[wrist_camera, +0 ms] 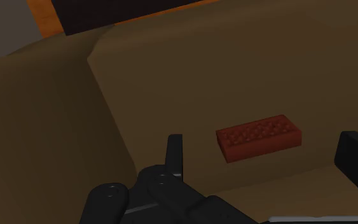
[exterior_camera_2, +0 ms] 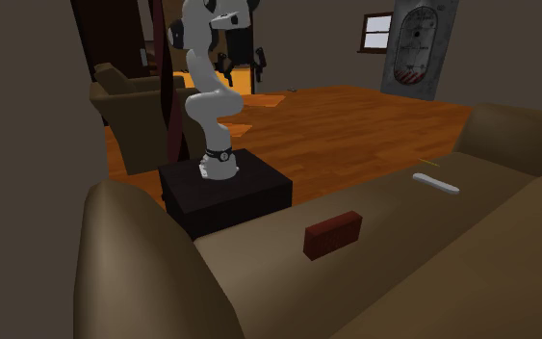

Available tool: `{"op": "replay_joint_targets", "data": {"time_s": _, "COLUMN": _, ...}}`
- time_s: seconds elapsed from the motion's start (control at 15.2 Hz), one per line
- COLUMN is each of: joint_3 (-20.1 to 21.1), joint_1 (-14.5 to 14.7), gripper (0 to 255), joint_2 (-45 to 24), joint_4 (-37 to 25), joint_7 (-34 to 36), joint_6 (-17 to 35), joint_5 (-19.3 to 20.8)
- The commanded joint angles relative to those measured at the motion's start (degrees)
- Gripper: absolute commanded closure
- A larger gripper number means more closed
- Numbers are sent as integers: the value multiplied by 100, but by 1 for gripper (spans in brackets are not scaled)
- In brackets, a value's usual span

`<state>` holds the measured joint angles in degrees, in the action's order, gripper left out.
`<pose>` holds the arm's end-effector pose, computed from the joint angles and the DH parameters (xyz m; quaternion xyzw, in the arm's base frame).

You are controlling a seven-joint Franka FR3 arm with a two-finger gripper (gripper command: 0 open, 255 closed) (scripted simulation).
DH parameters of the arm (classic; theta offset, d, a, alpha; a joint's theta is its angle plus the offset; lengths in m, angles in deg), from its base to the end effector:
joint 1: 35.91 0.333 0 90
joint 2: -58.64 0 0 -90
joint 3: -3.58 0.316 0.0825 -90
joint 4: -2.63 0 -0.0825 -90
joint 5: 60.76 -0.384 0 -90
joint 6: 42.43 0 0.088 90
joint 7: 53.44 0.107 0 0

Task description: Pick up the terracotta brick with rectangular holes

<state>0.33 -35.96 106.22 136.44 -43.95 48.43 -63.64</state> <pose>0.2962 -0.0181 0.6150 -0.9929 0.1022 -0.0370 0.0485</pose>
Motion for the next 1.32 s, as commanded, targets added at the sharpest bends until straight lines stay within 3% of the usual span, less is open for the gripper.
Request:
{"op": "replay_joint_targets", "data": {"time_s": 0.0, "joint_3": 0, "joint_1": 0, "gripper": 0, "joint_2": 0, "joint_4": 0, "joint_7": 0, "joint_6": 0, "joint_5": 0}}
{"op": "replay_joint_targets", "data": {"time_s": 0.73, "joint_3": 1352, "joint_1": -270, "gripper": 0, "joint_2": -1218, "joint_4": 626, "joint_7": 2424, "joint_6": 1828, "joint_5": -593}}
{"op": "replay_joint_targets", "data": {"time_s": 1.25, "joint_3": 2226, "joint_1": -598, "gripper": 0, "joint_2": -2834, "joint_4": 321, "joint_7": 4261, "joint_6": 3078, "joint_5": -524}}
